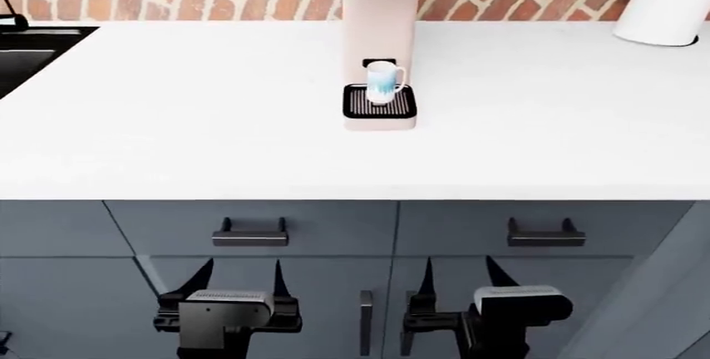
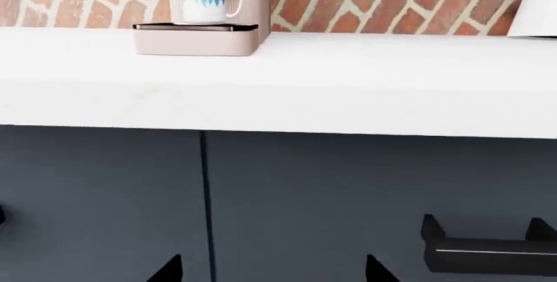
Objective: Press the button on the coffee machine to serve coffee.
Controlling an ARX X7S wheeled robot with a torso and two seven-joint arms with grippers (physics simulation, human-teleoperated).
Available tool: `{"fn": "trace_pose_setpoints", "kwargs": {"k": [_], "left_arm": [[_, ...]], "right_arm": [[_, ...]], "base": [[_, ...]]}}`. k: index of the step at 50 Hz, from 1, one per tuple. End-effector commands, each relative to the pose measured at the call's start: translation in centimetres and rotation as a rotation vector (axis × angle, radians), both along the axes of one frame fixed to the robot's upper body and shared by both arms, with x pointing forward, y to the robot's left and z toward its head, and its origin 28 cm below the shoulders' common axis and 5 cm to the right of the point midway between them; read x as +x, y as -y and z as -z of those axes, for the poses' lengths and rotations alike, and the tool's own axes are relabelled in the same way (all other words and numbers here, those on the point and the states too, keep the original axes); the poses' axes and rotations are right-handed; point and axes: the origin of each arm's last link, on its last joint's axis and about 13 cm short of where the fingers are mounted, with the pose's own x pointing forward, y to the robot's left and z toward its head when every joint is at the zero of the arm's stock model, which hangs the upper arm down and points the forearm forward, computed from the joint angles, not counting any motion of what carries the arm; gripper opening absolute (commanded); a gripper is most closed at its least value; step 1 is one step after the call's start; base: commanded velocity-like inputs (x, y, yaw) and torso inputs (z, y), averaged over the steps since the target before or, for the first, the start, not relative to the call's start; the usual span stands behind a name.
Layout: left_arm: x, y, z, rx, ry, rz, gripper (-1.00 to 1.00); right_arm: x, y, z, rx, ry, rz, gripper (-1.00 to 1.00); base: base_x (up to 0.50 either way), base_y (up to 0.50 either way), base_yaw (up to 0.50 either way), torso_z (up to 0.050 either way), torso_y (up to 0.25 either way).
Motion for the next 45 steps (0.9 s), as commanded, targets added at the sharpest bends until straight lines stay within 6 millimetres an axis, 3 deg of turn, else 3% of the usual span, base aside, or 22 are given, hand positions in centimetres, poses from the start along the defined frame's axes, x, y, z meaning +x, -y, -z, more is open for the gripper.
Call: {"fn": "trace_pose_setpoints", "kwargs": {"k": [1,25,45], "left_arm": [[-0.10,0.04,0.07,-0.003,-0.013,0.004,1.00],[-0.07,-0.01,-0.04,-0.009,-0.007,0.010,1.00],[-0.07,0.08,-0.27,-0.015,0.029,0.007,1.00]], "right_arm": [[0.00,0.10,0.03,-0.003,-0.004,0.002,1.00],[0.04,0.09,0.07,-0.007,-0.007,0.006,1.00],[0.01,0.08,0.01,-0.024,-0.008,0.019,1.00]], "base": [[0.00,0.00,0.00,0.000,0.000],[0.00,0.00,0.00,0.000,0.000],[0.00,0.00,0.00,0.050,0.000]]}}
